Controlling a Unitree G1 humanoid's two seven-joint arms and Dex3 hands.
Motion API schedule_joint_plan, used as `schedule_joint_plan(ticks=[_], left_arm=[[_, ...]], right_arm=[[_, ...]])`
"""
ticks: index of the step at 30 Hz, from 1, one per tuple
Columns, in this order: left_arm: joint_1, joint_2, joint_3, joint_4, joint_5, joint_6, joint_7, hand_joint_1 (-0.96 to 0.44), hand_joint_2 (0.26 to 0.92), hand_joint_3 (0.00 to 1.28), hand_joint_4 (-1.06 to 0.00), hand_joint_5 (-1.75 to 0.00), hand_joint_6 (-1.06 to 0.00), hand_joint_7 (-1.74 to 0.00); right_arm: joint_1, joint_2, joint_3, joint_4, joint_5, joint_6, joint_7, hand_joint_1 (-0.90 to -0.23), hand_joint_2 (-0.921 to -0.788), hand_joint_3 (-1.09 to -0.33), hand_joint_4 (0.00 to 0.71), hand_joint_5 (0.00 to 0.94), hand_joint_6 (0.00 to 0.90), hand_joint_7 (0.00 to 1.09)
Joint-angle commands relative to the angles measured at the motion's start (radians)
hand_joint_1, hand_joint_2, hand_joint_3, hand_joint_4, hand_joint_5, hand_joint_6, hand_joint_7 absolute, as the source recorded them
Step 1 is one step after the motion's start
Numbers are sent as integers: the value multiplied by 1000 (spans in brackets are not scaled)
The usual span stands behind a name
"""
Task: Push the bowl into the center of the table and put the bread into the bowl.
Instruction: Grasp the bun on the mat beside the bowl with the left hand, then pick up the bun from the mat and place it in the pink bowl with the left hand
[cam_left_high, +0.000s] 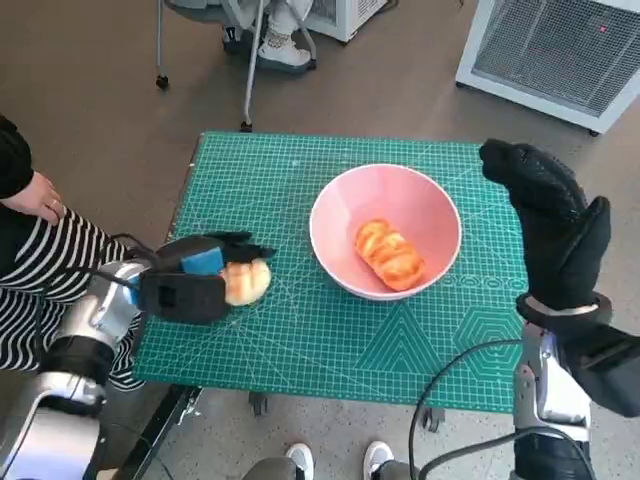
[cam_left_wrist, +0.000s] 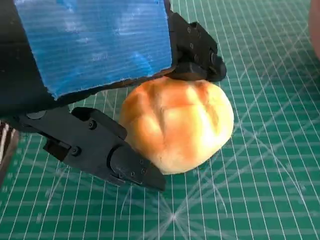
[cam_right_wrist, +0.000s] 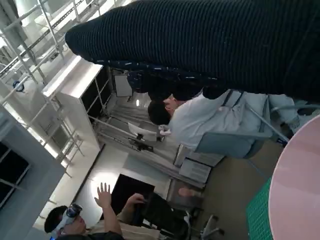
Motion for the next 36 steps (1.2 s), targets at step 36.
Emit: schedule_joint_plan(ticks=[36], left_arm=[[13,-108,258,-618,-240,-32,147,1,899,18,-811,-1043,-699,-1086]], right_arm=[[45,15,10,114,-3,-112,35,-742,-921,-810,159,1,64,486]])
